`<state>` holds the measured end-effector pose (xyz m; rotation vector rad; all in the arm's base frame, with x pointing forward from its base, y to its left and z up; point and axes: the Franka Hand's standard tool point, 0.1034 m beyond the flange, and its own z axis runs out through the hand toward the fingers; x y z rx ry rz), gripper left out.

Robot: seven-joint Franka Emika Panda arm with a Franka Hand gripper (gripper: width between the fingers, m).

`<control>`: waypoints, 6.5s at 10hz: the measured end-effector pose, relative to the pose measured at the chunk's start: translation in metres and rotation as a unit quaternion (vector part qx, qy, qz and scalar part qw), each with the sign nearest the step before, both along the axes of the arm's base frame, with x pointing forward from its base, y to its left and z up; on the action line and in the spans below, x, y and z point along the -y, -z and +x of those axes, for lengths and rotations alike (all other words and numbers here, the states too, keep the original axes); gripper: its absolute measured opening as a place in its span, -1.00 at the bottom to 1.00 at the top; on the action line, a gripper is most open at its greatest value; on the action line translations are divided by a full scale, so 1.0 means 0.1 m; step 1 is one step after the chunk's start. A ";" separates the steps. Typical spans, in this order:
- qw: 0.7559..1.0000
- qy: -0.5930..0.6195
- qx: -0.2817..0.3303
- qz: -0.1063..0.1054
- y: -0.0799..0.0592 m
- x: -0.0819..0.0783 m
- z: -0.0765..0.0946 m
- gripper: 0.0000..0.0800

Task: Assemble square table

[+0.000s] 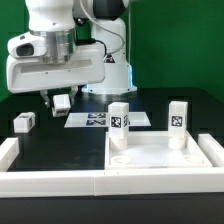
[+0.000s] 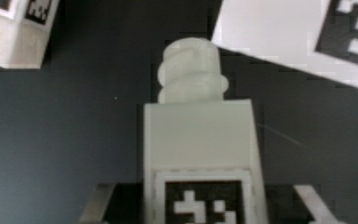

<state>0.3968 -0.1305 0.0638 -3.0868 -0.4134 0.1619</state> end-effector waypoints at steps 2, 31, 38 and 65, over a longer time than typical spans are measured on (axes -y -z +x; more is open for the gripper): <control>0.999 0.003 0.053 0.003 -0.11 0.09 0.17 -0.29; 0.961 0.175 0.203 0.064 -0.61 -1.45 2.12 -0.29; 0.931 0.166 0.326 0.001 -0.48 -1.25 1.93 -0.29; 0.912 0.214 0.346 0.057 -0.15 -2.23 2.14 -0.28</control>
Offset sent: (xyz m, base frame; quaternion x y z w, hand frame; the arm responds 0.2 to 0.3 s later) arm 0.0333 0.0066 0.0245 0.0292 0.1766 0.0104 0.9838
